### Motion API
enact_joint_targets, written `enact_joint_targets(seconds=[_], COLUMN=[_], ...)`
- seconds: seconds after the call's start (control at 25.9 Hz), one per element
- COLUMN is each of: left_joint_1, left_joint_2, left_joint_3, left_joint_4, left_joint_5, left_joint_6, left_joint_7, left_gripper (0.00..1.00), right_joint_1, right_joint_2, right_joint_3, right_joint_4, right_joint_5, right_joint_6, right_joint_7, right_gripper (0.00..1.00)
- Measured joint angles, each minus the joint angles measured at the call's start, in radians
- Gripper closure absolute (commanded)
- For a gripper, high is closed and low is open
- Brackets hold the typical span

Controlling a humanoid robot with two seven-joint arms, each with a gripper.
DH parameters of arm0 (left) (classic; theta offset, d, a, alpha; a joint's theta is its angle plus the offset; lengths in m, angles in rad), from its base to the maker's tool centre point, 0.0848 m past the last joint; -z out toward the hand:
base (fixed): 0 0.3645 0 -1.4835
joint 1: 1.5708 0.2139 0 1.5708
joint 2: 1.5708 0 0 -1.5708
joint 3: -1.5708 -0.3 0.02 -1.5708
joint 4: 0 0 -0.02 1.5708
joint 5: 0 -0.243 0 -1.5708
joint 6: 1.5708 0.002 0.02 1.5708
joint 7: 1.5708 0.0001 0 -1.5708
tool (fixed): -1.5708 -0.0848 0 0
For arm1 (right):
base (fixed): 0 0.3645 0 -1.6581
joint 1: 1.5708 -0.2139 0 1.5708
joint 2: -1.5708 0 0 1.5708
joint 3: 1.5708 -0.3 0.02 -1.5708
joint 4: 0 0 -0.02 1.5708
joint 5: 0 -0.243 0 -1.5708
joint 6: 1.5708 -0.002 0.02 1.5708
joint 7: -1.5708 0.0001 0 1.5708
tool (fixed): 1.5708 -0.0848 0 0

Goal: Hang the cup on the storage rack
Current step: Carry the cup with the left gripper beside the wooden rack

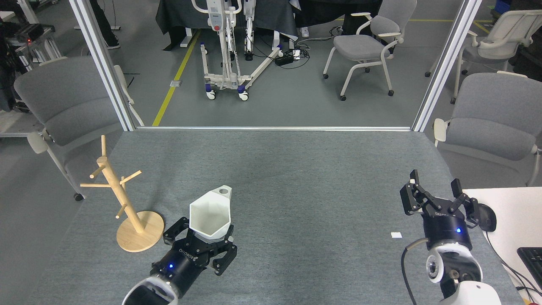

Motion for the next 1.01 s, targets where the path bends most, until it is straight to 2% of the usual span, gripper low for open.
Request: enact_joint_targets(seconds=[0.12,0.19,0.35,0.54,0.74,1.01], left_joint_1=[0.07,0.117,0.201,0.256,0.197,0.002], left_joint_2=[0.019,0.029,0.061,0.08,0.098,0.194], left_joint_3=[0.068,0.112,0.197,0.349,0.477,0.548], left_joint_4=[-0.012,-0.018,-0.023,-0.004,0.101,0.319], left_joint_5=[0.0,0.0,0.0,0.0,-0.001,-0.001], left_joint_6=[-0.002,-0.002,-0.003,-0.004,0.005,0.047], left_joint_7=[0.045,0.077,0.158,0.206,0.21,0.175], left_gripper=[1.0,1.0,1.0,1.0,1.0,1.0], right_joint_1=[0.062,0.105,0.164,0.181,0.185,0.177], right_joint_2=[-0.023,-0.026,-0.014,-0.004,-0.004,0.02], right_joint_3=[-0.064,-0.08,-0.087,-0.085,-0.083,-0.018], right_joint_4=[0.038,0.039,0.026,0.024,0.027,0.022], right_joint_5=[-0.01,-0.001,0.046,0.064,0.065,0.069], right_joint_6=[-0.153,-0.203,-0.239,-0.24,-0.225,-0.089], right_joint_7=[-0.004,-0.007,-0.009,-0.023,-0.101,-0.13], right_gripper=[0.01,0.01,0.01,0.01,0.01,0.01])
